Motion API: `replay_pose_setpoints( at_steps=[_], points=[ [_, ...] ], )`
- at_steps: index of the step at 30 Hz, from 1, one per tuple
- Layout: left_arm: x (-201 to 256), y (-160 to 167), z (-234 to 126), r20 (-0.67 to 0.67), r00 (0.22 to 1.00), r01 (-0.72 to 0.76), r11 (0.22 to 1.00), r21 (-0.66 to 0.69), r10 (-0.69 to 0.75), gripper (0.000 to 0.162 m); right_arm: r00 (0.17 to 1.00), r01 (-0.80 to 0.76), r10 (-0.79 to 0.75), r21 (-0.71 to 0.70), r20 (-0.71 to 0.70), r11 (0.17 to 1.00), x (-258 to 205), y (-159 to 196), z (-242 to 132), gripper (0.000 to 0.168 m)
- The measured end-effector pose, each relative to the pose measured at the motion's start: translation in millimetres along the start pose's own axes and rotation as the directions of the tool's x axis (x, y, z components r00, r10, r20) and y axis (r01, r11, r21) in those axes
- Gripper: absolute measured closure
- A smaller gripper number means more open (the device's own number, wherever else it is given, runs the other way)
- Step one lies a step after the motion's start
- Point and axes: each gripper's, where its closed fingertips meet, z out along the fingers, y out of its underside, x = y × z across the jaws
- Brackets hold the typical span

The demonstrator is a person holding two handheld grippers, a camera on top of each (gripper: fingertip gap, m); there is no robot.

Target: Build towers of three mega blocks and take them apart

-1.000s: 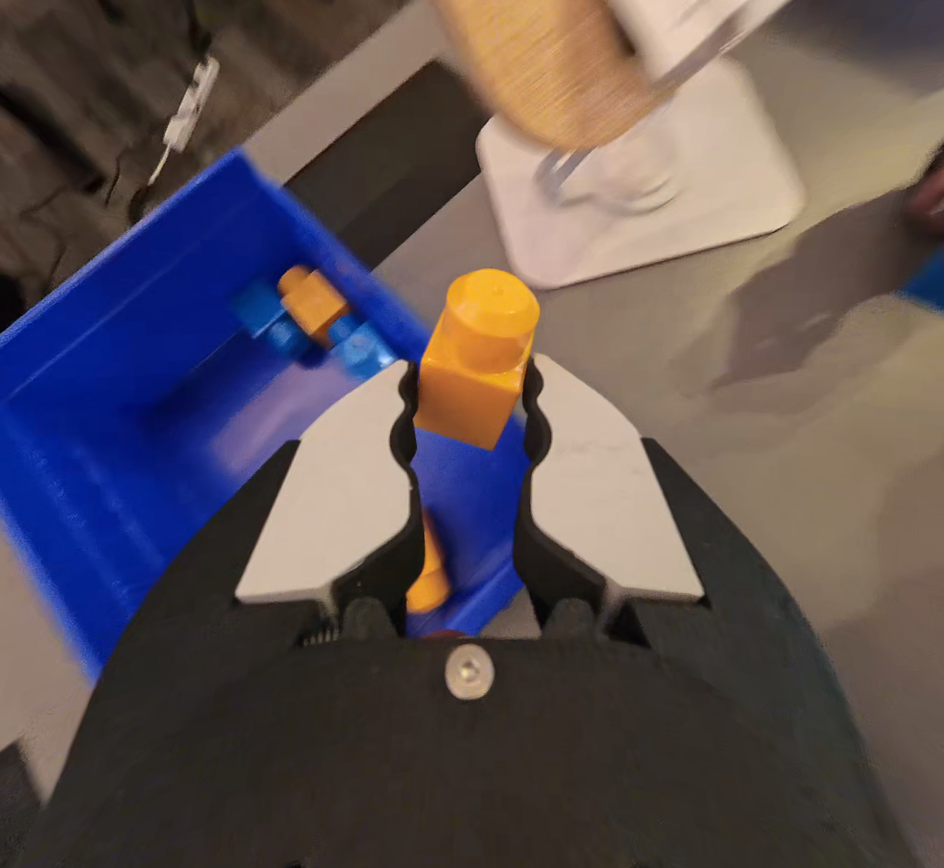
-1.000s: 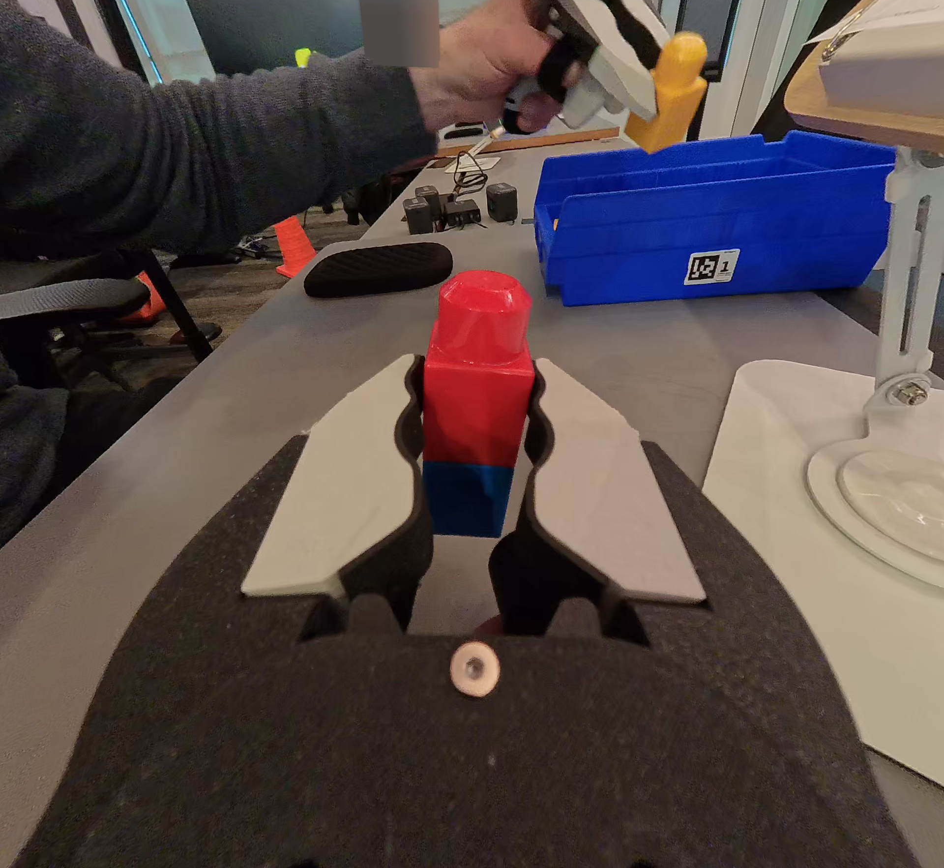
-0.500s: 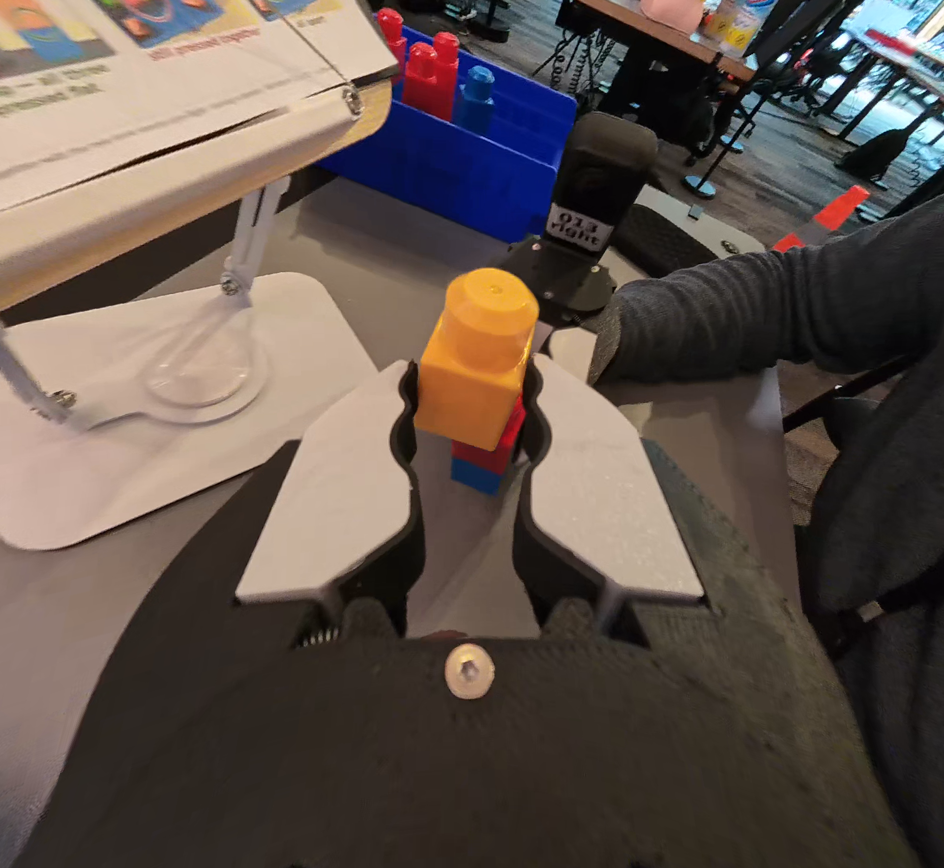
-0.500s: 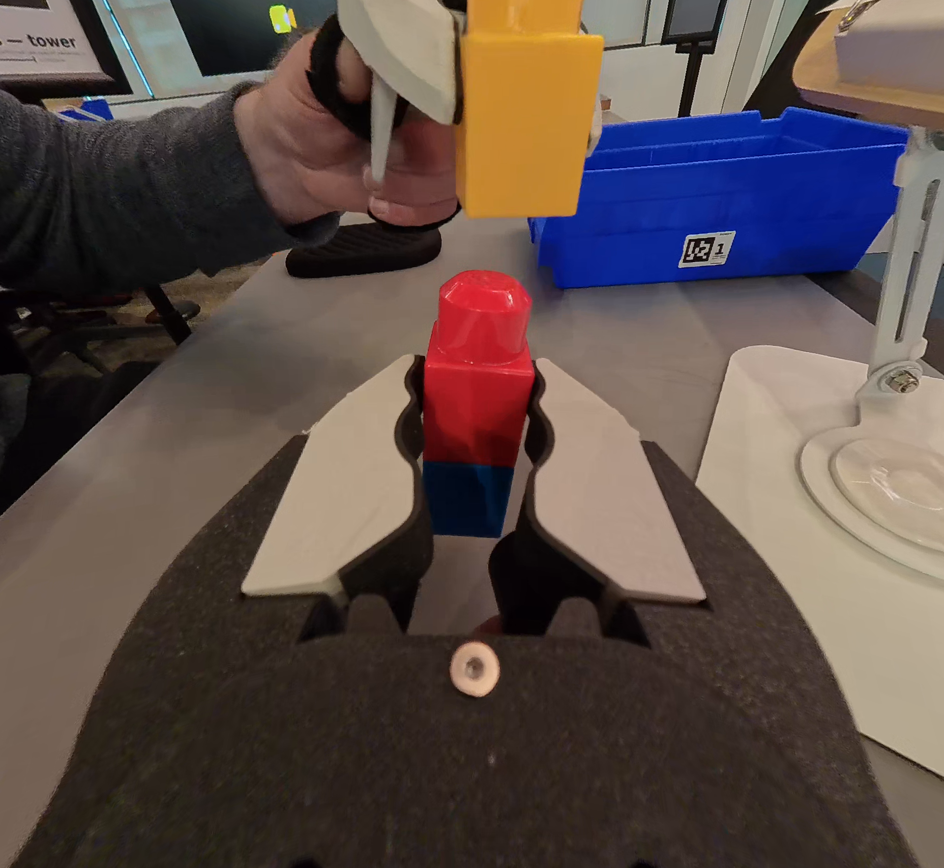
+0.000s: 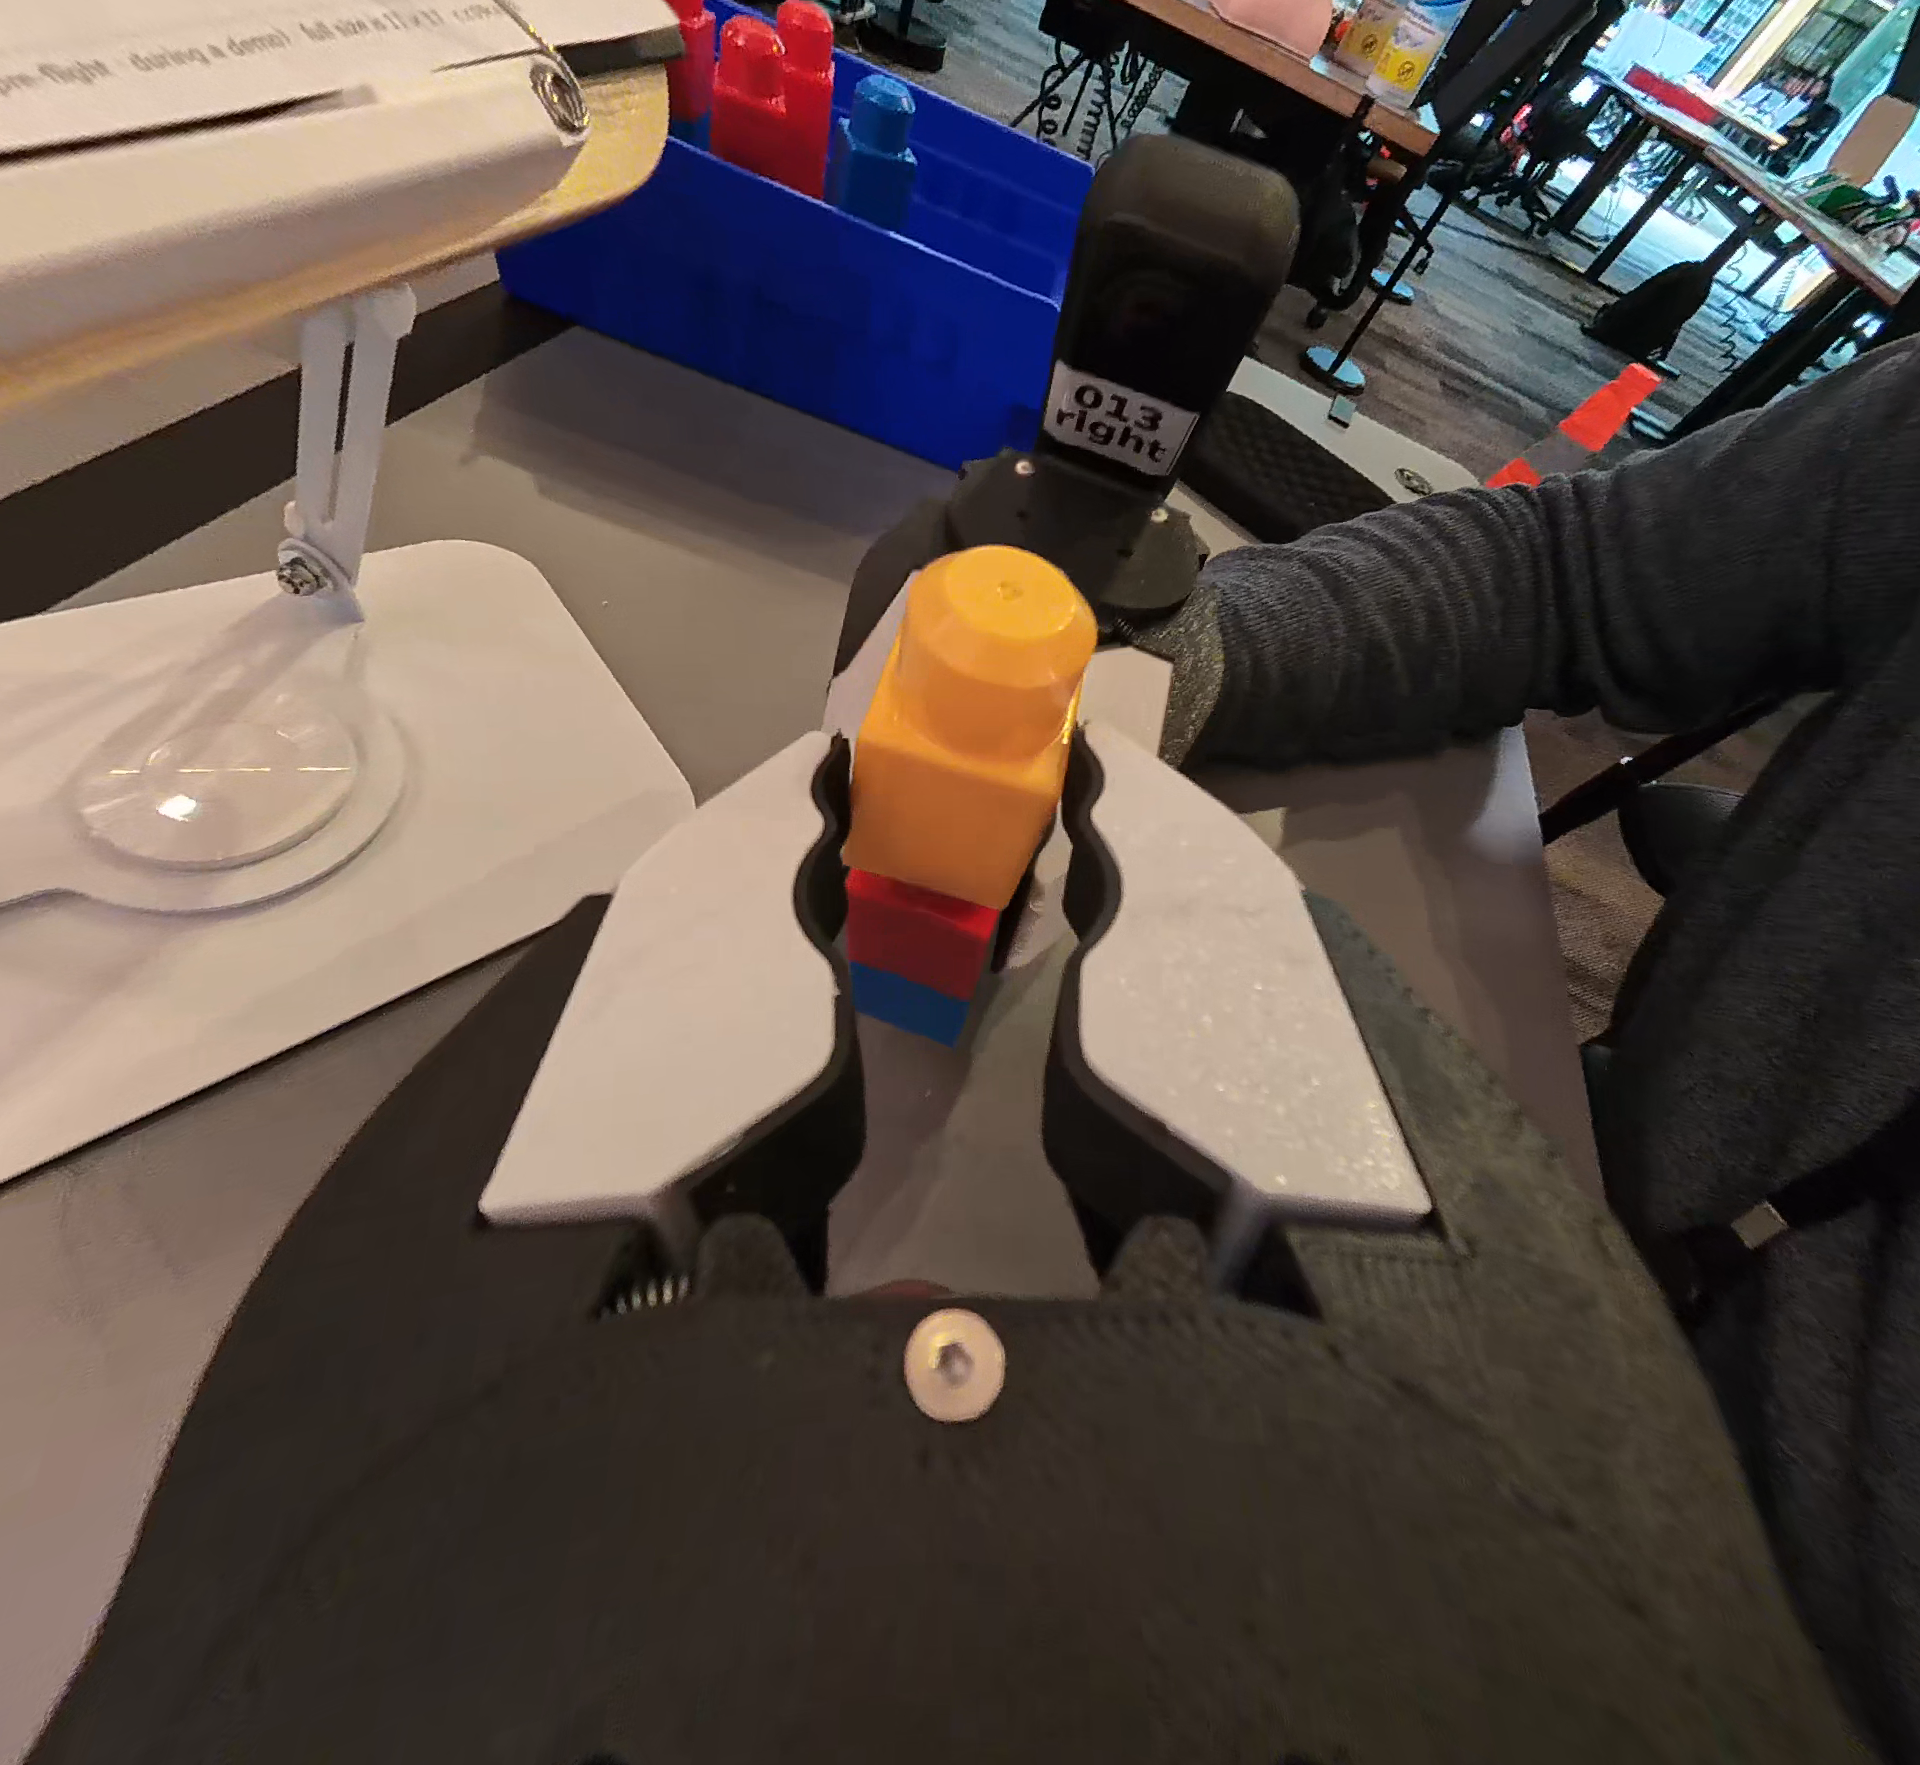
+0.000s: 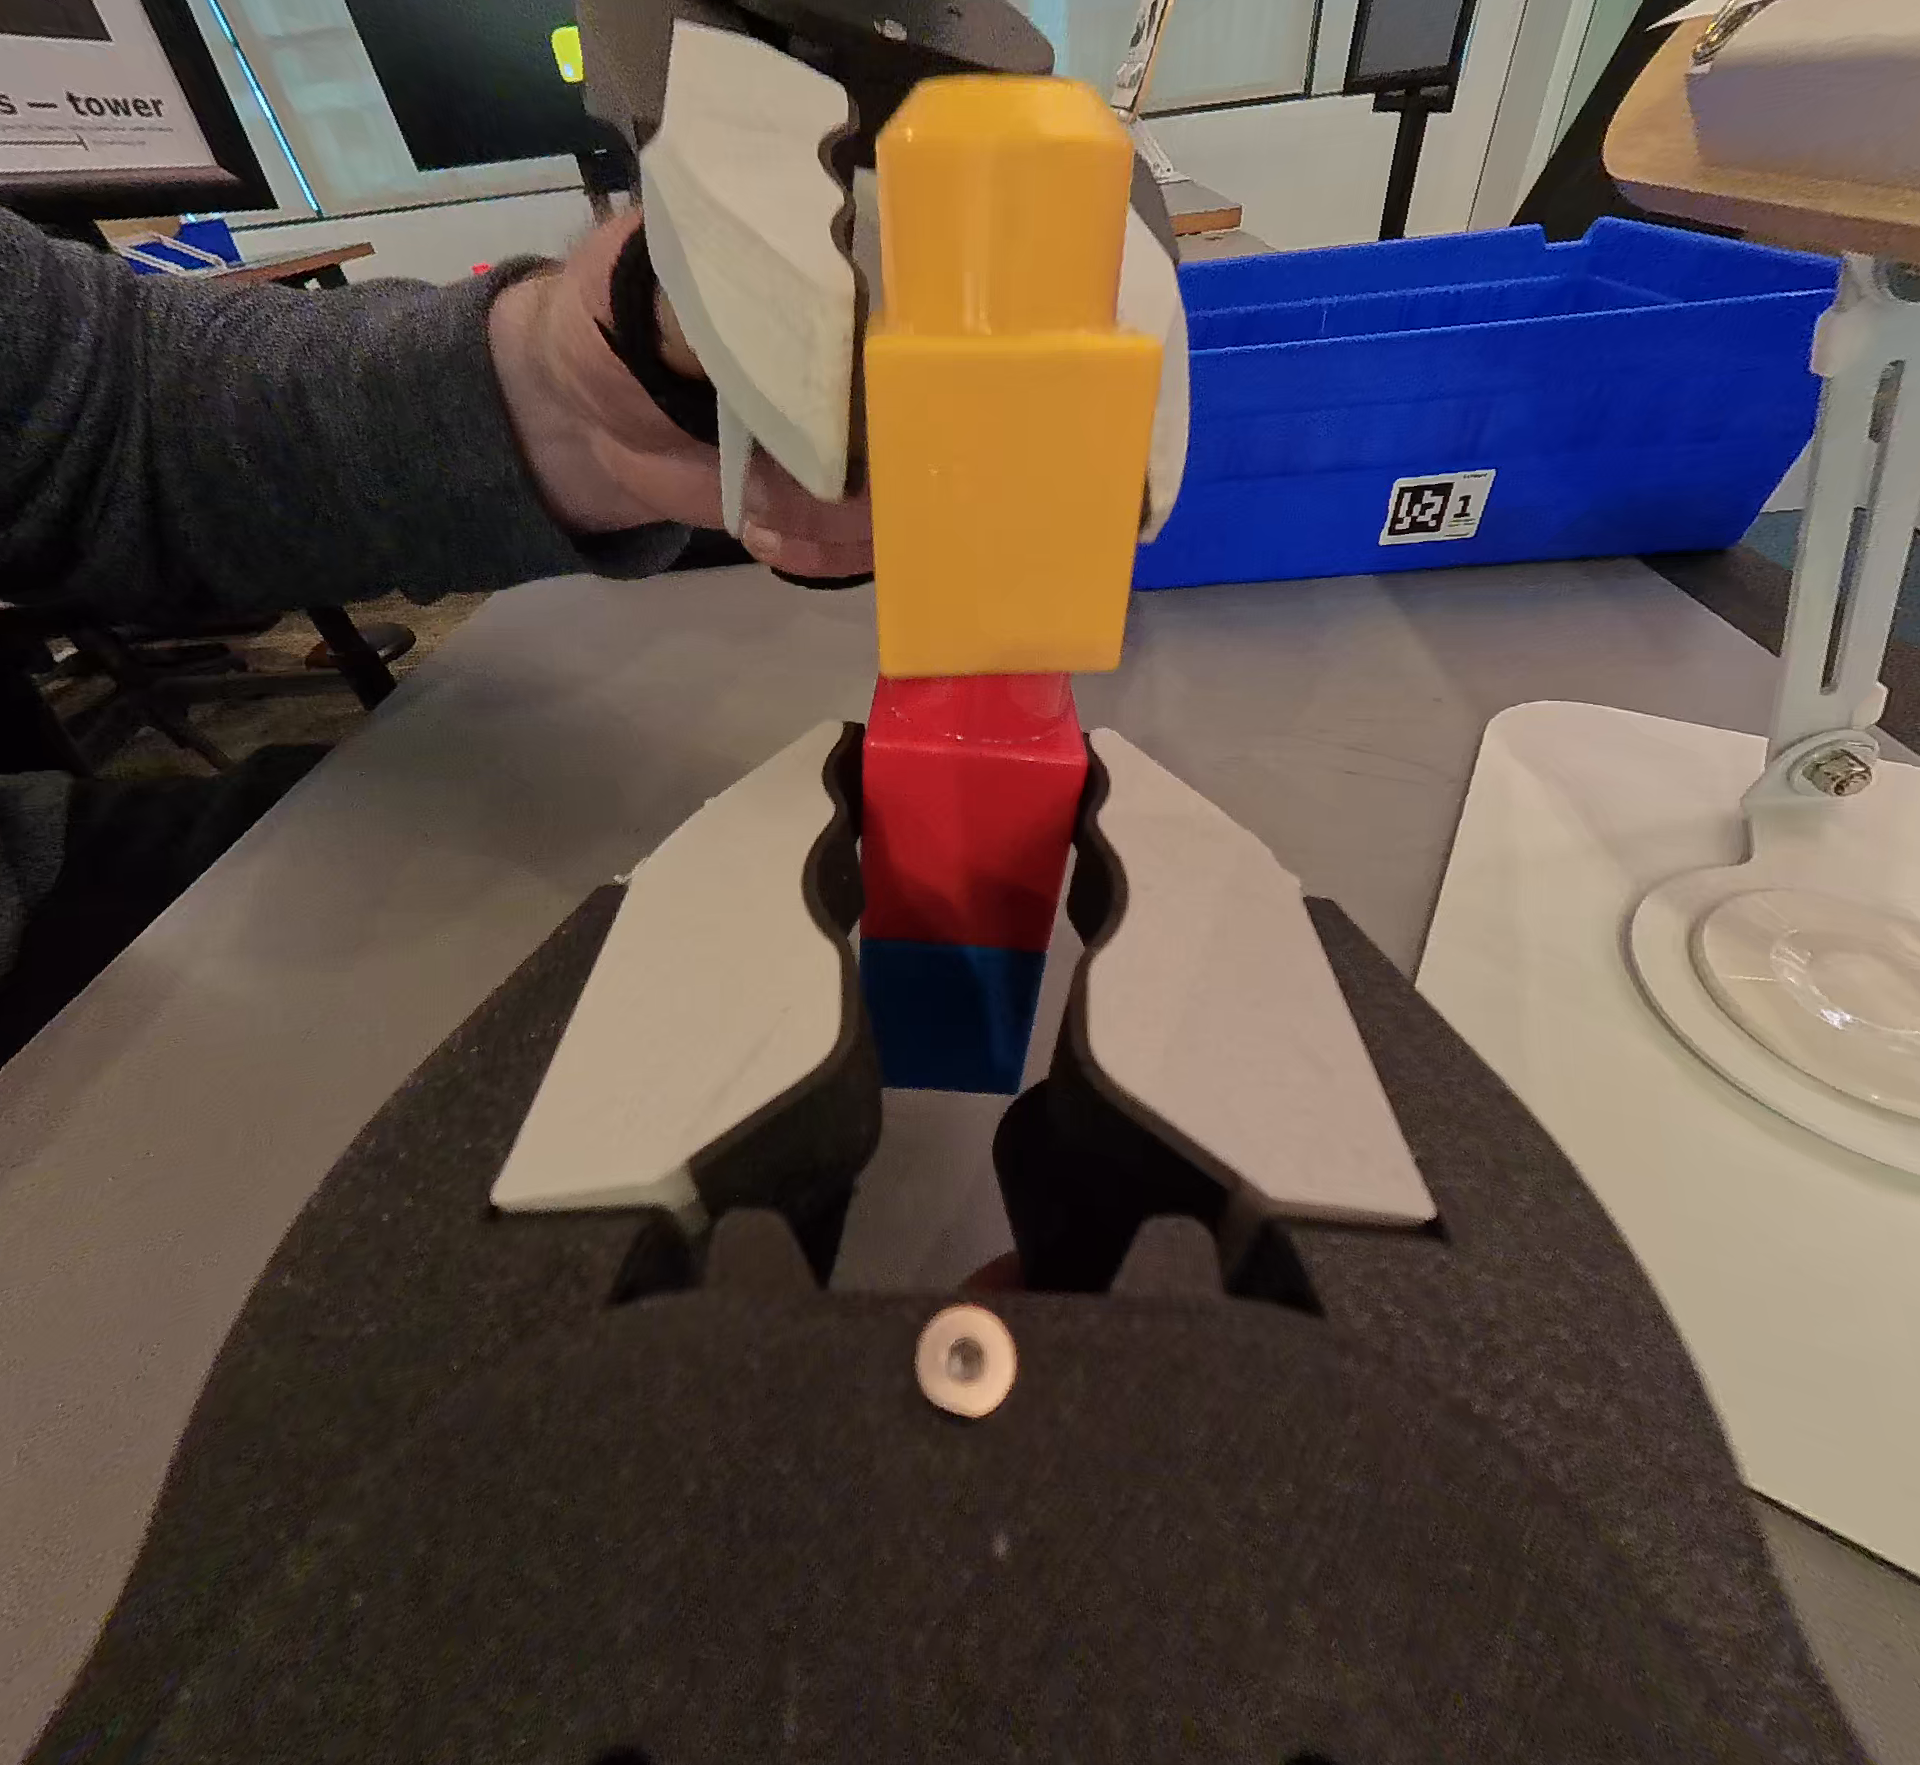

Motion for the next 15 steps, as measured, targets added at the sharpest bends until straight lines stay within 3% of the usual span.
replay_pose_setpoints(
  at_steps=[15],
  points=[
    [2.5,12.7,2.1,-0.128,0.992,-0.017,0.999,-0.052,0.010,0.125,0.999,0.007,-0.007,-0.012,0.034,1.000,-4.9,1.7,0.0,0.132]
  ],
)
